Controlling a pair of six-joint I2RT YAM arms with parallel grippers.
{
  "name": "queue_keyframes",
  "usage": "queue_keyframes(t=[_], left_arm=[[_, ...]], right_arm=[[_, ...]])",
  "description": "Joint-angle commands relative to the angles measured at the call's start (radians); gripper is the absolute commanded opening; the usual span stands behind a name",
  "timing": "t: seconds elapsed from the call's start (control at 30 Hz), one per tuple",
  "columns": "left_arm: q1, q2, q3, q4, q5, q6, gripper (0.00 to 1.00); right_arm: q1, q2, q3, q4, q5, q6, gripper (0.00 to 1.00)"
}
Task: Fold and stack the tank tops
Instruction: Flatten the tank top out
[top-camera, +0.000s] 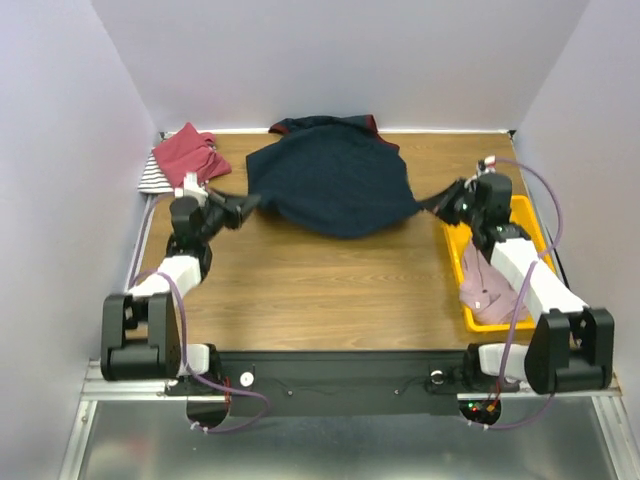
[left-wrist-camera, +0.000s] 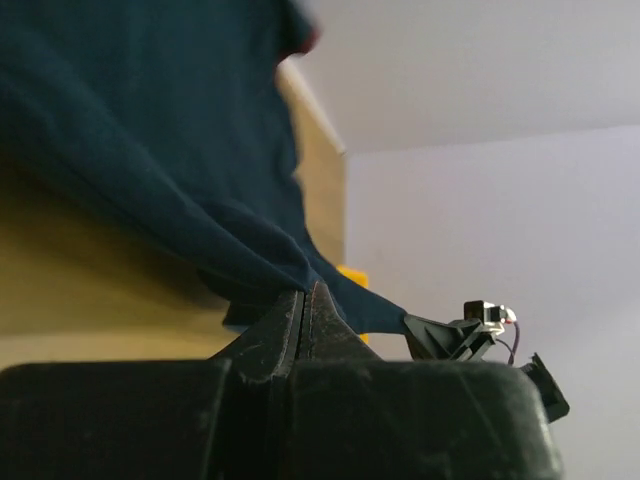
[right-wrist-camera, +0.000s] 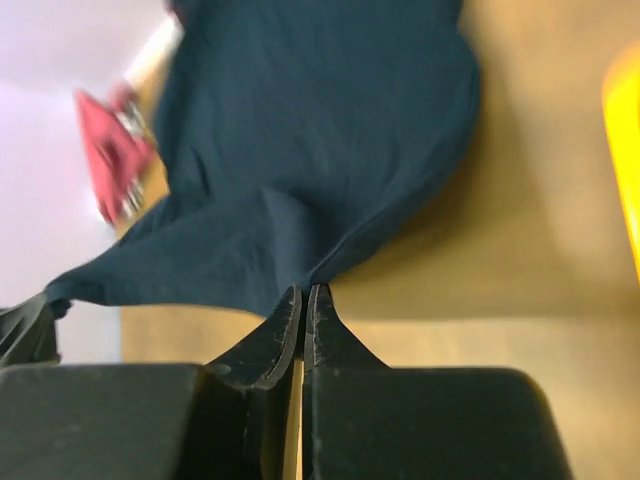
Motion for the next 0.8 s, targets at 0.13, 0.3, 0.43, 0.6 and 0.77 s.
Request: queue_keyframes(t=[0.13, 0.3, 0.43, 0.6, 0.77], left_arm=[[-0.047, -0.285, -0.116, -0.455, -0.135, 0.196, 0.00], [-0.059, -0.373, -0.153, -0.716, -0.250, 0.210, 0.00], [-0.096, -0.408, -0.148, -0.842, -0.299, 0.229, 0.00], [-0.121, -0.385, -0.111, -0.957, -0.358, 0.266, 0.00], [-0.121, -0.391, -0.098, -1.026, -0.367, 0.294, 0.00]], right_arm=[[0.032, -0.215, -0.227, -0.188, -0.041, -0.015, 0.01], [0.042, -0.325, -0.361, -0.326, -0.014, -0.012, 0.01], [0.043, -0.358, -0.386, -0.412, 0.015, -0.021, 0.01], [0.045, -0.329, -0.346, -0.503, 0.040, -0.041, 0.01], [0.043, -0.318, -0.327, -0.546, 0.048, -0.029, 0.01]])
